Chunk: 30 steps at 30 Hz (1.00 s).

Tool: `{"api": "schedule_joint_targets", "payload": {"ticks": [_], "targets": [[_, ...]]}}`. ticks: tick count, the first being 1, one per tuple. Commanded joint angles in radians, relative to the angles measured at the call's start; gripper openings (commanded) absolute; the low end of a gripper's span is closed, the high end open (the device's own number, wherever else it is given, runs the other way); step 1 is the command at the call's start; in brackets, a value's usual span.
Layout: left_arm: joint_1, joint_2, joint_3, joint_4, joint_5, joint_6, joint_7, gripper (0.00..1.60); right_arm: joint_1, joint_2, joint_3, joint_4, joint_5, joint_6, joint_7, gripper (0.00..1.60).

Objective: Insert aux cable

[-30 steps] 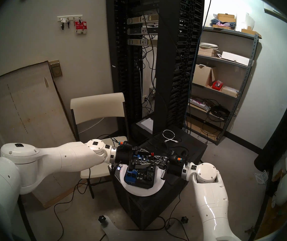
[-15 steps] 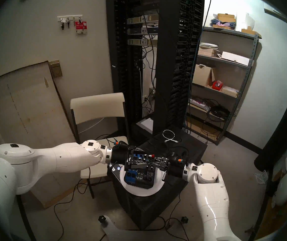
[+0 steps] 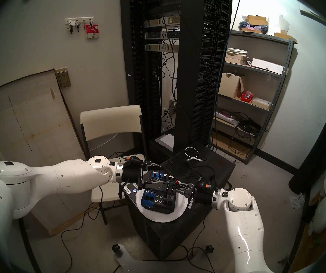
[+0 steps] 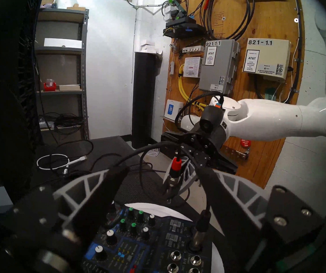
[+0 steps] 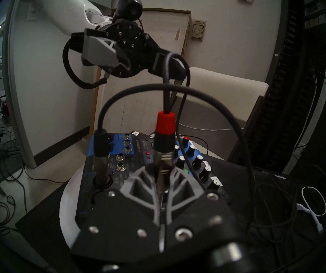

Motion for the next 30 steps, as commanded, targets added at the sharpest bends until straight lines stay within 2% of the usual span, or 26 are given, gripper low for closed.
{"api": "schedule_joint_targets", "payload": {"ticks": [1,9,11,20,24,30], "targets": [[-0.019,0.043,-0.009,-0.025,-0.003,0.004,0.005,1.42,-0.007,0.005,0.003,-0.035,0.001,0.003,0.007,0.0],[-0.012,0.045,-0.013,-0.022,-0.017,0.006,0.011,1.44,-0.029,0.017,0.027,-0.053,0.015,0.018,0.034,0.0],[-0.014,0.044,-0.014,-0.022,-0.018,0.006,0.016,1.43,-0.034,0.011,0.043,-0.057,0.049,0.037,0.062,0.0],[-0.019,0.037,-0.018,-0.019,-0.028,0.007,0.019,1.44,-0.063,0.012,0.057,-0.089,0.047,0.051,0.09,0.0],[-0.02,0.04,-0.021,-0.021,-0.031,0.006,0.026,1.45,-0.099,0.019,0.06,-0.121,0.042,0.062,0.121,0.0],[-0.02,0.042,-0.023,-0.019,-0.034,0.005,0.028,1.45,-0.122,0.026,0.08,-0.12,0.036,0.066,0.129,0.0]]}}
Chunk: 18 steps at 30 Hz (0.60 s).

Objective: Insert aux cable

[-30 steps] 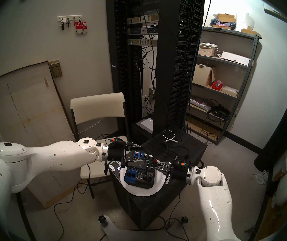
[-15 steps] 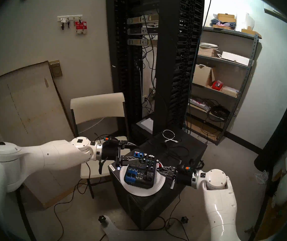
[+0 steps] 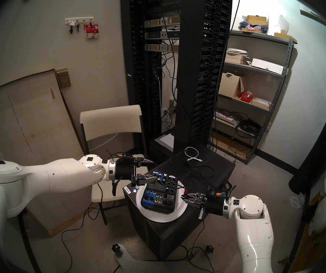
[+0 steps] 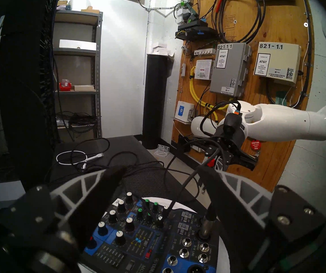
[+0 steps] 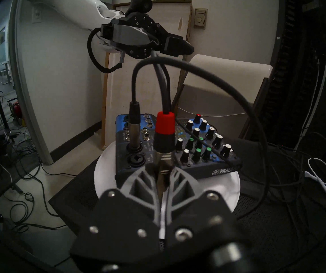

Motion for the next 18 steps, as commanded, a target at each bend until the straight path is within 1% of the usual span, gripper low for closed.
{"api": "schedule_joint_targets", "payload": {"ticks": [1,4,5,12,14,15,16,18], "targets": [[-0.016,0.0,-0.017,-0.004,-0.011,-0.003,0.002,1.46,-0.021,0.011,0.023,-0.018,0.006,-0.003,0.002,0.0],[-0.015,0.001,-0.018,-0.005,-0.013,-0.004,0.004,1.46,-0.017,0.017,0.034,-0.009,0.002,-0.003,-0.001,0.0],[-0.015,0.0,-0.018,-0.006,-0.014,-0.004,0.005,1.45,-0.011,0.024,0.043,0.007,-0.006,-0.005,-0.007,0.0],[-0.016,-0.003,-0.018,-0.006,-0.014,-0.004,0.007,1.45,-0.002,0.031,0.062,0.031,-0.006,-0.009,-0.01,0.0],[-0.017,-0.005,-0.018,-0.006,-0.013,-0.003,0.009,1.44,0.003,0.033,0.077,0.042,0.019,0.001,0.007,0.0],[-0.017,-0.005,-0.018,-0.006,-0.013,-0.003,0.009,1.44,0.003,0.033,0.077,0.042,0.019,0.001,0.007,0.0],[-0.017,-0.005,-0.018,-0.006,-0.013,-0.002,0.01,1.45,0.003,0.031,0.089,0.042,0.047,0.007,0.027,0.0],[-0.018,-0.005,-0.018,-0.007,-0.013,-0.002,0.011,1.46,-0.005,0.021,0.099,0.021,0.076,0.014,0.046,0.0]]}}
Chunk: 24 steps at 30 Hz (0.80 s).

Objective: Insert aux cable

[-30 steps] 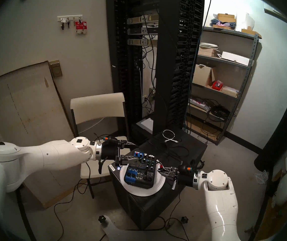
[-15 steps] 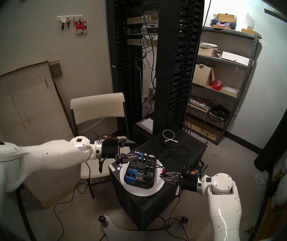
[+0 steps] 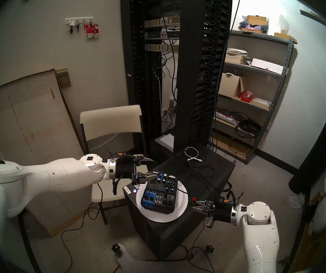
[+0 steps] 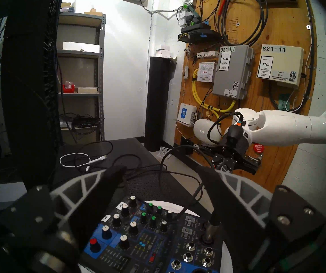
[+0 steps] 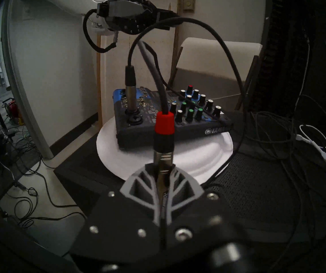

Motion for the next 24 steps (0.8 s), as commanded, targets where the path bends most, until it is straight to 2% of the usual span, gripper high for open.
{"api": "schedule_joint_targets", "payload": {"ticks": [1,6,16,24], "targets": [[-0.018,-0.004,-0.013,-0.006,-0.005,0.0,0.001,1.46,0.008,-0.016,0.026,-0.041,0.09,0.026,0.059,0.0],[-0.017,-0.005,-0.012,-0.006,-0.006,0.003,0.002,1.46,-0.003,-0.042,0.009,-0.078,0.117,0.04,0.104,0.0],[-0.017,0.0,-0.009,-0.032,-0.003,0.001,-0.002,1.44,-0.05,-0.071,-0.022,-0.15,0.161,0.087,0.104,0.0],[-0.014,-0.001,-0.006,-0.034,-0.001,0.002,0.005,1.47,-0.059,-0.074,-0.062,-0.164,0.178,0.095,0.104,0.0]]}}
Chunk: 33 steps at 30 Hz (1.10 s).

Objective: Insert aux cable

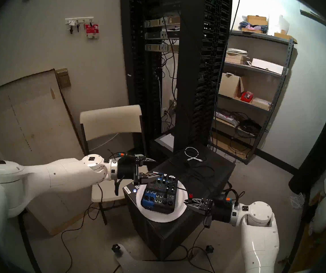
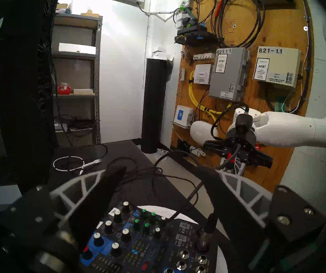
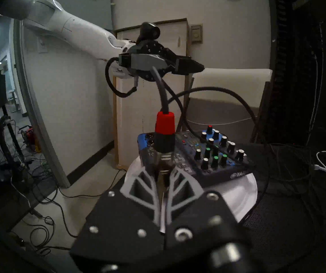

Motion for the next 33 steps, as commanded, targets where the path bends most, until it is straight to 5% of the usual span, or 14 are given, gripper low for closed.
{"api": "schedule_joint_targets", "payload": {"ticks": [1,12,33], "targets": [[-0.013,0.003,-0.008,-0.008,-0.001,0.001,0.005,1.48,-0.001,-0.015,-0.041,-0.03,0.034,0.006,-0.001,0.0],[-0.014,0.009,-0.003,-0.02,0.019,-0.015,0.03,1.48,0.046,-0.006,-0.12,0.039,0.03,-0.037,-0.044,0.0],[-0.014,0.019,-0.007,-0.037,0.049,-0.025,0.06,1.51,0.116,-0.008,-0.152,0.154,0.034,-0.098,-0.112,0.0]]}}
